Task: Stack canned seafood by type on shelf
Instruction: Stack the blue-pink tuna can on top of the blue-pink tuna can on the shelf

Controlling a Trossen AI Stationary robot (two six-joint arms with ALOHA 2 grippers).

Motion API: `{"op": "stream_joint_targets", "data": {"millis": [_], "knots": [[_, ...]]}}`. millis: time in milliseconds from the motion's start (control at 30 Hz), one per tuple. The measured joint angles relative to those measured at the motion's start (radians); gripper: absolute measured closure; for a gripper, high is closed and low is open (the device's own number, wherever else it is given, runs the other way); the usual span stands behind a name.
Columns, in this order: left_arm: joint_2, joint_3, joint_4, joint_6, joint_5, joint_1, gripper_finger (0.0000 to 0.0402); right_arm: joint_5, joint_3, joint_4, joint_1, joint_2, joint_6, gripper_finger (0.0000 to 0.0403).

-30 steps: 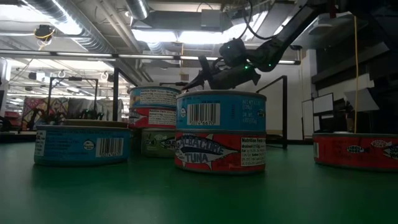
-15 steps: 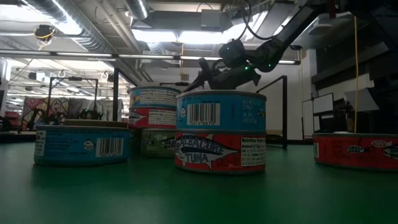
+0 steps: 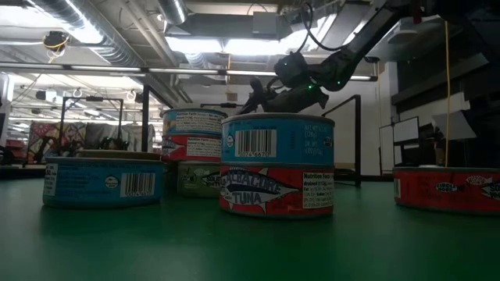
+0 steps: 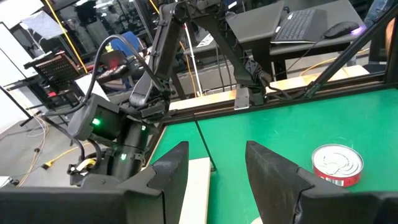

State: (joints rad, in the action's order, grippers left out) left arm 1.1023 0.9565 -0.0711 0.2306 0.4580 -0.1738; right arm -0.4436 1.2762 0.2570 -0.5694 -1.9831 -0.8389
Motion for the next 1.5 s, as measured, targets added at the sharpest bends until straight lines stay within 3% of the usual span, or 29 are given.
{"op": "stream_joint_targets", "data": {"millis": [167, 533, 1200, 1500], "knots": [[0.000, 0.000, 0.000, 0.000, 0.000, 0.000, 0.0247, -0.046, 0.000, 0.000, -0.002, 0.000, -0.129, 0.0148], [0.000, 0.000, 0.000, -0.023, 0.000, 0.000, 0.0247, -0.032, 0.000, 0.002, -0.002, 0.002, -0.282, 0.0148], [0.000, 0.000, 0.000, -0.023, 0.000, 0.000, 0.0247, 0.070, 0.001, -0.047, 0.000, 0.003, -0.286, 0.0148], [0.000, 0.000, 0.000, -0.023, 0.000, 0.000, 0.0247, 0.066, 0.001, -0.047, 0.000, 0.003, -0.432, 0.0148]]}}
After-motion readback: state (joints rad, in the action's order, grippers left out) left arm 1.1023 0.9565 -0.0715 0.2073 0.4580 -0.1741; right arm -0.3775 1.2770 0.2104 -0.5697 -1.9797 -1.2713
